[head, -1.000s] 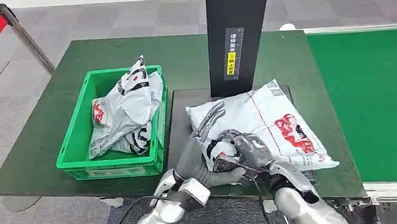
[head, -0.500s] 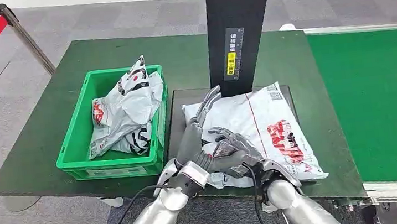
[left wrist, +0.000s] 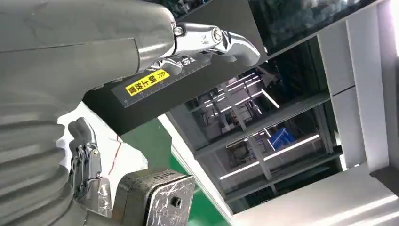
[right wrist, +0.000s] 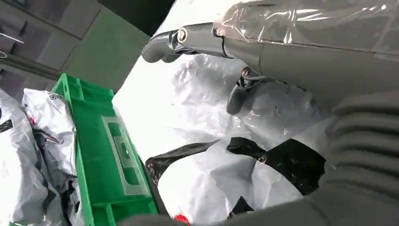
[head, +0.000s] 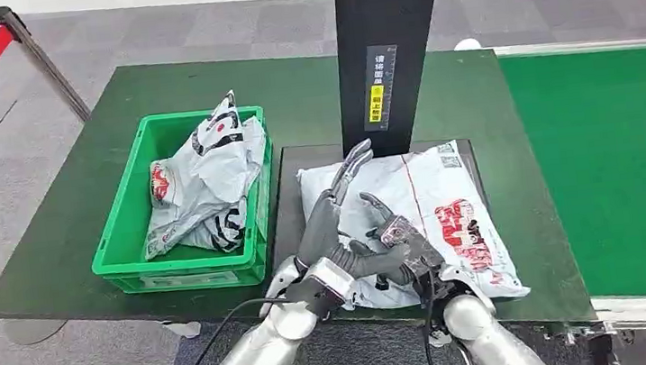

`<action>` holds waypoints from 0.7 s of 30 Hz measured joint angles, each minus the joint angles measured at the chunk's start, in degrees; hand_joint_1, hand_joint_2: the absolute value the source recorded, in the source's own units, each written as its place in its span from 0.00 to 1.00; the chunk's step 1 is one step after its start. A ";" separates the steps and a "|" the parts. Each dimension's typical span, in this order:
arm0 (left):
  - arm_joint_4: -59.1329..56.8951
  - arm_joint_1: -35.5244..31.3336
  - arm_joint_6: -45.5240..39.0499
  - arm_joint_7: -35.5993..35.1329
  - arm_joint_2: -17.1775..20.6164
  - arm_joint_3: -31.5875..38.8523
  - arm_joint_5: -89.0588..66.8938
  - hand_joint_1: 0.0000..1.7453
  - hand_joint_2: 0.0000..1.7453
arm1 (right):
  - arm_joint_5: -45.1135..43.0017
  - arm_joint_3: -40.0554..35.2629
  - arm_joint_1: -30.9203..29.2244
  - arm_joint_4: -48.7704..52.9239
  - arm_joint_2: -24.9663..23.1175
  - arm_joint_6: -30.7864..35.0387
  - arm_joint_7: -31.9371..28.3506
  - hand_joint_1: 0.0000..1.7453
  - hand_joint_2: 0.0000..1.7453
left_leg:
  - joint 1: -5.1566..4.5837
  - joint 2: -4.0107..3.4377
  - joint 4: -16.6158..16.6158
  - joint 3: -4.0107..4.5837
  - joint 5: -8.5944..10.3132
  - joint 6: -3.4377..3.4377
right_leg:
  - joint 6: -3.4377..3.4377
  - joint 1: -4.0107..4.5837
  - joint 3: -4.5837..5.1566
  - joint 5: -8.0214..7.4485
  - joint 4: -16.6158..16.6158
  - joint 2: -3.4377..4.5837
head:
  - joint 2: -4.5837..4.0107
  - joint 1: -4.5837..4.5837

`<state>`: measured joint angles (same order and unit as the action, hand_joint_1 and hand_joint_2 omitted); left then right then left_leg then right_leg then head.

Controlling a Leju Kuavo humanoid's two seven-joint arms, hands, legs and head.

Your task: Moved the parcel from conveyor to table for the left to box.

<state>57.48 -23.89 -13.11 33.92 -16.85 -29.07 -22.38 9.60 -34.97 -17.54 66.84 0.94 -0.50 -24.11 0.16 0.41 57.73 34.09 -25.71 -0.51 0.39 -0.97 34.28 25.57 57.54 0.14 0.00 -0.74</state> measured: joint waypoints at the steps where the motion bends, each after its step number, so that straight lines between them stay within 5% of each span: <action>1: -0.04 0.00 -0.02 0.00 0.00 0.00 0.00 0.00 1.00 | -0.02 0.18 0.07 0.11 0.00 0.00 0.00 0.00 0.00 | 0.00 0.00 0.00 0.00 0.00 0.00 | 0.00 0.00 0.00 0.00 0.00 0.00 | 0.00 -0.02; 21: -3.98 0.50 -3.13 -1.20 3.19 2.43 0.68 0.00 1.00 | 0.00 6.21 7.40 12.65 1.33 3.45 -1.62 0.00 0.00 | 0.02 -0.10 0.00 0.01 -0.02 -0.06 | -0.02 0.02 0.09 0.00 0.00 0.12 | 0.00 0.00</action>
<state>53.51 -23.39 -16.24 32.72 -13.66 -26.64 -21.70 9.60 -28.77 -10.13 79.49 2.27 2.95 -25.73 0.17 0.31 57.73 34.10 -25.72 -0.57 0.36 -0.96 34.37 25.58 57.54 0.26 0.00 -0.74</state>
